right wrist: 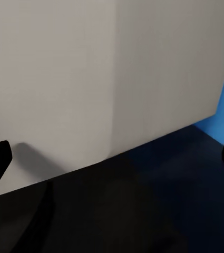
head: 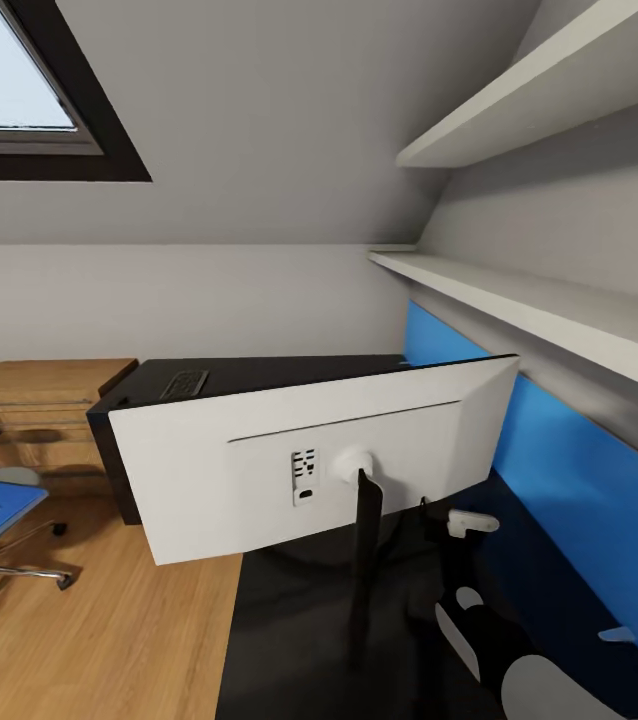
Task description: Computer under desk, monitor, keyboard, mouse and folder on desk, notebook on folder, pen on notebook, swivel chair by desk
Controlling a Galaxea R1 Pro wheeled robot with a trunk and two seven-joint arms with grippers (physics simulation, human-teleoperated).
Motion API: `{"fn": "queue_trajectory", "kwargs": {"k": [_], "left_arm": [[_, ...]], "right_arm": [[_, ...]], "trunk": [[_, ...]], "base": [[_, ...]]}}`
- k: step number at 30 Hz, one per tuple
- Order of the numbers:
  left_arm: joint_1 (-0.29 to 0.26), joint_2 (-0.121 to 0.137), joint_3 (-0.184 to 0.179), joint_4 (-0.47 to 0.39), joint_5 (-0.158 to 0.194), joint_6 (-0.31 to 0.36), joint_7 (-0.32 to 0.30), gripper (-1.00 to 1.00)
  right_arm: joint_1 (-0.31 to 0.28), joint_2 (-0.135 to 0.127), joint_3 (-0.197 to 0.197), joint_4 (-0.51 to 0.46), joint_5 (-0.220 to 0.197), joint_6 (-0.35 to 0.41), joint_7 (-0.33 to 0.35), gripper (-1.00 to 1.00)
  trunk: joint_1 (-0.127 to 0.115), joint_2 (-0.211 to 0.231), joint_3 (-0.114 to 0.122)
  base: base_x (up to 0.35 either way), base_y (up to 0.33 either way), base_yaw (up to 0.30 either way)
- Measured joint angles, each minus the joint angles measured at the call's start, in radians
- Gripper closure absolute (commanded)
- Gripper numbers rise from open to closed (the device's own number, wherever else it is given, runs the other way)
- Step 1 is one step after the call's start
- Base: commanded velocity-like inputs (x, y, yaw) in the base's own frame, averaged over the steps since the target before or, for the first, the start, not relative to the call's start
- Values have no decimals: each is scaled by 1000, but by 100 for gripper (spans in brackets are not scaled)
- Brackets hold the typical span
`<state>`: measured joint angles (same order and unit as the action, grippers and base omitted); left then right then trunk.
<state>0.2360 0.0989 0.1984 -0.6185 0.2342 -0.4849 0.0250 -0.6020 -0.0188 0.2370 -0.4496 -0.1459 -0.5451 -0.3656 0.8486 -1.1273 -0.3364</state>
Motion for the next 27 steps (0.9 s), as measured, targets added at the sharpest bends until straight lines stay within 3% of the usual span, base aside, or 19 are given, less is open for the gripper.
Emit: {"fn": "queue_trajectory", "kwargs": {"k": [1, 2, 3, 4, 5, 6, 7, 12, 27], "left_arm": [[0, 33, 96, -1, 140, 5, -2, -100], [0, 57, 110, -1, 170, 6, -2, -100], [0, 77, 122, 0, 224, 12, -3, -100], [0, 106, 139, 0, 366, 28, -6, -100], [0, 115, 142, 0, 419, 33, -8, -100], [0, 117, 144, 0, 442, 34, -9, -100], [0, 123, 147, 0, 505, 38, -12, -100], [0, 124, 147, 0, 533, 40, -12, -100], [0, 116, 143, 0, 539, 41, -13, -100]], "right_arm": [[0, -1, 0, 0, 0, 0, 0, -100], [0, -1, 0, 0, 0, 0, 0, -100], [0, -1, 0, 0, 0, 0, -1, -100], [0, -2, 0, 0, -1, 0, 0, -100], [0, -2, 0, -1, -1, 0, -1, -100], [0, -3, 0, -1, -1, 0, -1, -100], [0, -3, -1, -1, -2, 0, -1, -100], [0, -3, 0, -1, -2, 0, -1, -100], [0, -2, -2, -3, -2, 0, -2, -100]], "trunk": [[0, 0, 0], [0, 0, 0], [0, 0, 0], [0, 0, 0], [0, 0, 0], [0, 0, 0], [0, 0, 0], [0, 0, 0], [0, 0, 0]], "base": [[0, 0, 0], [0, 0, 0], [0, 0, 0], [0, 0, 0], [0, 0, 0], [0, 0, 0], [0, 0, 0], [0, 0, 0], [0, 0, 0]]}}
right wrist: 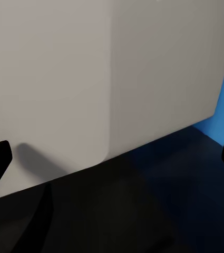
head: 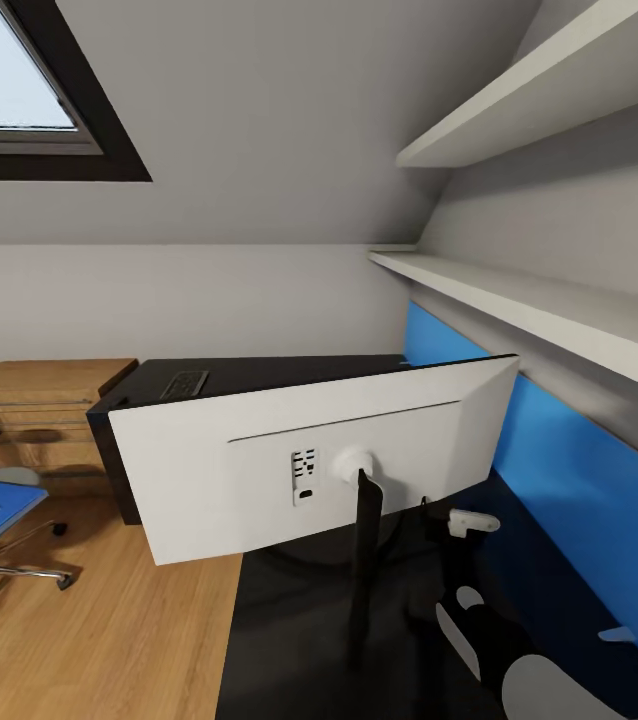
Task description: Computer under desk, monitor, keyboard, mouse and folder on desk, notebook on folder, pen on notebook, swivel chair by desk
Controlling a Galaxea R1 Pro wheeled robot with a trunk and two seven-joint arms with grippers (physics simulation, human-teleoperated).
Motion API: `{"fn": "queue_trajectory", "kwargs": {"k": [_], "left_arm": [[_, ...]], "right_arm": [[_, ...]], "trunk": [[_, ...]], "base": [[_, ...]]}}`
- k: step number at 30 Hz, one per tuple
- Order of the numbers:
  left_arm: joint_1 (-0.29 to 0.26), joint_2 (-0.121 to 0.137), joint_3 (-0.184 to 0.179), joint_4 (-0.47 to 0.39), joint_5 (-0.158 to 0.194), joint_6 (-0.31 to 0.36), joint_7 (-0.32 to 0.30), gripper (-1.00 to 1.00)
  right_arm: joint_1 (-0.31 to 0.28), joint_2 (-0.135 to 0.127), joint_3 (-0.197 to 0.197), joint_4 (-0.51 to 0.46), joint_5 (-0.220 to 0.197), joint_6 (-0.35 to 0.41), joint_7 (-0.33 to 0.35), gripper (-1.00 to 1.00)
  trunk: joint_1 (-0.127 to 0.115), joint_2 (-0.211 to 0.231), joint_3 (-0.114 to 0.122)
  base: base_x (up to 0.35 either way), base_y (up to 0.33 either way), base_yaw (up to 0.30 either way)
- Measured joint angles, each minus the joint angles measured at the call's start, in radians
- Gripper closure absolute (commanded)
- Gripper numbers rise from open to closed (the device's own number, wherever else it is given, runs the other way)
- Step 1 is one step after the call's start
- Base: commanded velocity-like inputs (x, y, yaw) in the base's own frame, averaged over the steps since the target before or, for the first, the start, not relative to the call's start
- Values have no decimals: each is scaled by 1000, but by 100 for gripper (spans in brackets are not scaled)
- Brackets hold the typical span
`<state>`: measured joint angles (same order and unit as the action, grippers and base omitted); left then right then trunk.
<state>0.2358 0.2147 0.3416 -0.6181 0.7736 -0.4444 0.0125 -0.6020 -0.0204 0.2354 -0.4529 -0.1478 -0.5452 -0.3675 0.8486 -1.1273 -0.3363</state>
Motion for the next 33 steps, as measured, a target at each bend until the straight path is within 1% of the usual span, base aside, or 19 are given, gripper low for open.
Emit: {"fn": "queue_trajectory", "kwargs": {"k": [3, 10, 22, 33], "left_arm": [[0, 0, 0, 0, 0, 0, 0, -100], [0, 0, 1, 2, 1, 0, 0, -100], [0, 0, 1, 3, 2, 0, 0, -100], [0, 0, 1, 3, 3, 0, 1, -100]], "right_arm": [[0, 0, 0, -1, 0, -1, -1, -100], [0, 0, -3, 0, -4, -33, -4, -100], [0, 0, -2, 1, 0, -35, -3, -100], [0, 0, -4, 2, -1, -35, -4, -100]], "trunk": [[0, 0, 0], [0, 0, 0], [0, 0, 0], [0, 0, 0]], "base": [[0, 0, 0], [0, -2, 41], [-104, -97, 235], [-8, -7, 24]]}}
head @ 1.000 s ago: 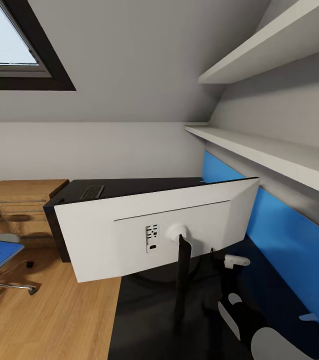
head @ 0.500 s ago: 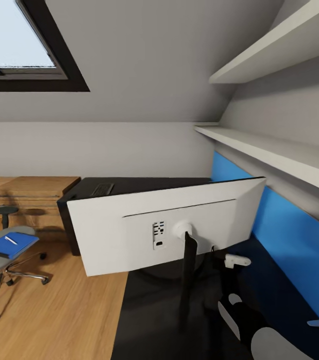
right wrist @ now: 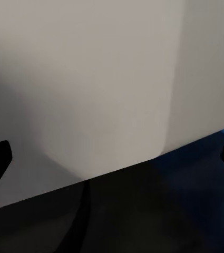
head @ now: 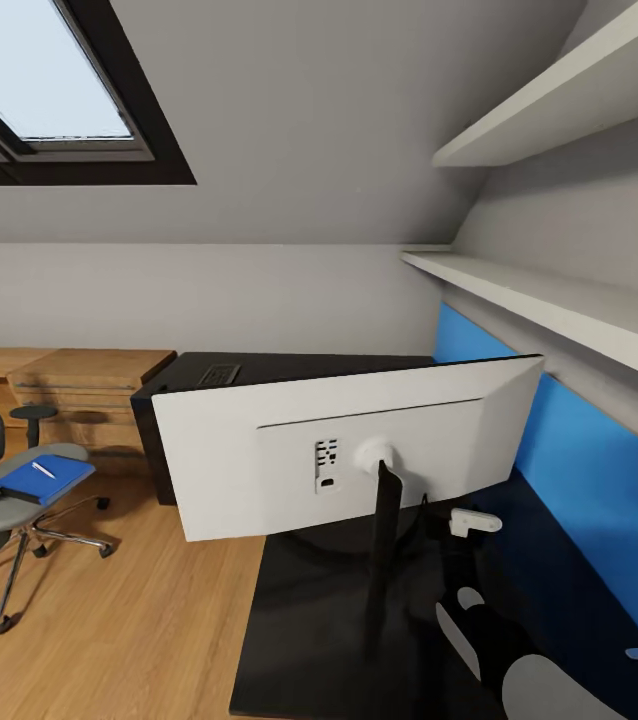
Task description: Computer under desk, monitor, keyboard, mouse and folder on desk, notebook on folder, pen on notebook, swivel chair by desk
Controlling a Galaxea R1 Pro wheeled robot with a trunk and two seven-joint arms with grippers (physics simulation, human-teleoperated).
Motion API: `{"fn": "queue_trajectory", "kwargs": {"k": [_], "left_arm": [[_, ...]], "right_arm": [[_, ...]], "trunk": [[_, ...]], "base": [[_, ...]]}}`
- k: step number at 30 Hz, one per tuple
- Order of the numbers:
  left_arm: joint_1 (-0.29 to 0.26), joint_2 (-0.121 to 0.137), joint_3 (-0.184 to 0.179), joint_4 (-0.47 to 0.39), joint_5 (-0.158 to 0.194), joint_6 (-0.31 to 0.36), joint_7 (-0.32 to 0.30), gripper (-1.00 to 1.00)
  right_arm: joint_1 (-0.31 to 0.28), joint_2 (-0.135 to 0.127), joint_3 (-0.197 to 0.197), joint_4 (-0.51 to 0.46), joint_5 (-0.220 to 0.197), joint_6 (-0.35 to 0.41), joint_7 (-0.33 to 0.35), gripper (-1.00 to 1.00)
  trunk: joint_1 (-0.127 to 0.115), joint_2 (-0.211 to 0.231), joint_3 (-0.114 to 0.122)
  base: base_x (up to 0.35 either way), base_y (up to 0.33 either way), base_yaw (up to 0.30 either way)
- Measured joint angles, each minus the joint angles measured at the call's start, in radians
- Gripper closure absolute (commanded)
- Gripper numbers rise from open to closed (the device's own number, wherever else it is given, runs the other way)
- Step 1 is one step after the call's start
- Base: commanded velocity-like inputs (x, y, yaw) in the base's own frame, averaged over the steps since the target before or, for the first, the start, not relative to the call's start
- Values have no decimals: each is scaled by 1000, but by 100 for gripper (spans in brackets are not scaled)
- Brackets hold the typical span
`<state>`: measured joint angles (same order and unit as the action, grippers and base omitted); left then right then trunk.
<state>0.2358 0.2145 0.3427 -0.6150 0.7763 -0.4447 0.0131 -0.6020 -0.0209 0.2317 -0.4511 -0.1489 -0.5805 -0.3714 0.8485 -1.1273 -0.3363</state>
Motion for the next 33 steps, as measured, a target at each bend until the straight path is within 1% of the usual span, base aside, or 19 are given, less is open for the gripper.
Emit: {"fn": "queue_trajectory", "kwargs": {"k": [7, 9, 14, 20, 33], "left_arm": [[0, 0, 0, 1, 0, 0, 0, -100], [0, 0, -1, 1, 0, 1, -1, -100], [0, 0, -1, 2, 0, 0, -1, -100], [0, 0, -1, 2, -1, 0, -1, -100], [0, 0, -1, 2, -2, 0, -2, -100]], "right_arm": [[0, -3, -1, -1, 0, 0, 0, -100], [1, -9, 0, -1, 4, 0, -3, -100], [0, -12, -1, 0, 0, 0, 0, -100], [0, -13, -1, 0, 0, 0, 0, -100], [0, -13, -1, 0, -1, 0, 0, -100]], "trunk": [[0, 0, 0], [0, 0, 0], [0, 0, 0], [0, 0, 0], [0, 0, 0]], "base": [[0, 0, 0], [199, 0, 0], [166, 0, 0], [52, 0, 0], [154, 0, 0]]}}
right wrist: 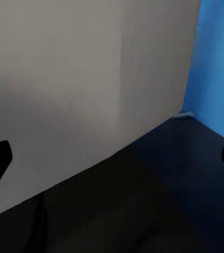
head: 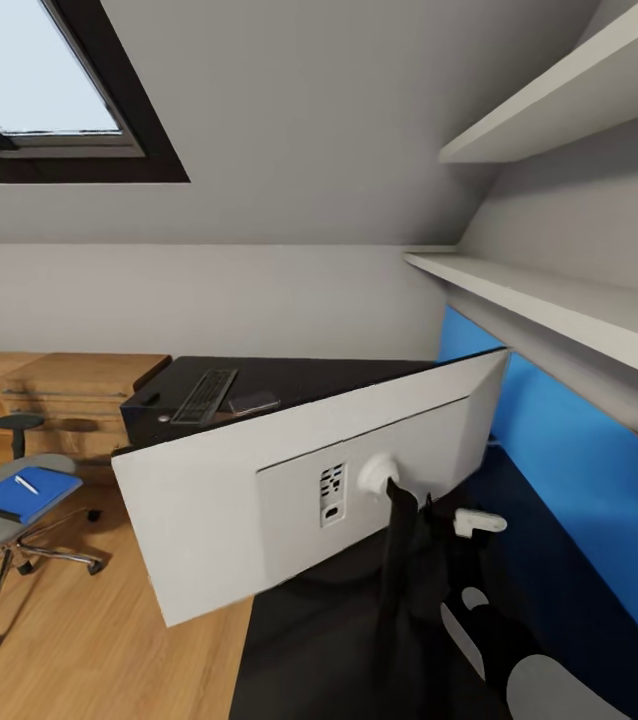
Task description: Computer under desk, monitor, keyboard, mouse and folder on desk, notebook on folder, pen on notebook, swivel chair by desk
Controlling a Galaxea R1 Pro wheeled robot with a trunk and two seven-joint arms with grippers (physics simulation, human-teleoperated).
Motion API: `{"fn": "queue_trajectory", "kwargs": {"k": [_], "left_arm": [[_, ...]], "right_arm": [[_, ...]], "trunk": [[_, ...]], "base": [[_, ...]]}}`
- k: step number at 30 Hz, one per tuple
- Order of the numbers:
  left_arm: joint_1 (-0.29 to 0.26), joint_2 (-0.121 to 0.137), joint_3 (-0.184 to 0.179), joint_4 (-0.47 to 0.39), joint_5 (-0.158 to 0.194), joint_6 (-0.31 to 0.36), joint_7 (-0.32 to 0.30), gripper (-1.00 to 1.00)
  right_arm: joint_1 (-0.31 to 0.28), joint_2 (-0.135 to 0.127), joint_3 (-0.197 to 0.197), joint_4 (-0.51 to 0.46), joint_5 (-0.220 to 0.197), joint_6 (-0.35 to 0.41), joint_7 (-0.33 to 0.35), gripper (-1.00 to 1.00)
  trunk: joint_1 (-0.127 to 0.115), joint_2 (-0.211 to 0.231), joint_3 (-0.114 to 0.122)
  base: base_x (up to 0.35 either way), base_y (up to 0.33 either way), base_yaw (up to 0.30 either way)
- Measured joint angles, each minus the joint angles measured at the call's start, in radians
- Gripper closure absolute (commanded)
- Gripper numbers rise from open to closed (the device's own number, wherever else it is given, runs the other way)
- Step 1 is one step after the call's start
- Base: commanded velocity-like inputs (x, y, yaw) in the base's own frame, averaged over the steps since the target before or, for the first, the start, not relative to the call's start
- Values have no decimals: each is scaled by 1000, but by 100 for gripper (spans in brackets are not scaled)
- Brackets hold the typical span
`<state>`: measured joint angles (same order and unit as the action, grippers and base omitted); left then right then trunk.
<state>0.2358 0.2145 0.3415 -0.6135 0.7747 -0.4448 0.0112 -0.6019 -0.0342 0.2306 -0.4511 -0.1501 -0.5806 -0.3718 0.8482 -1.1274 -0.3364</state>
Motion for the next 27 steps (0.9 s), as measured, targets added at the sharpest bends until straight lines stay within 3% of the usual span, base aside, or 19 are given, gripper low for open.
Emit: {"fn": "queue_trajectory", "kwargs": {"k": [18, 27], "left_arm": [[0, -1, 1, 0, 0, -2, 0, -100], [0, -1, 0, 0, 0, -1, 0, -100]], "right_arm": [[0, 0, 0, 0, 0, 0, 0, -100], [0, 0, 0, 0, 0, 0, 0, -100]], "trunk": [[0, 0, 0], [0, 0, 0]], "base": [[13, 0, 0], [168, 0, 0]]}}
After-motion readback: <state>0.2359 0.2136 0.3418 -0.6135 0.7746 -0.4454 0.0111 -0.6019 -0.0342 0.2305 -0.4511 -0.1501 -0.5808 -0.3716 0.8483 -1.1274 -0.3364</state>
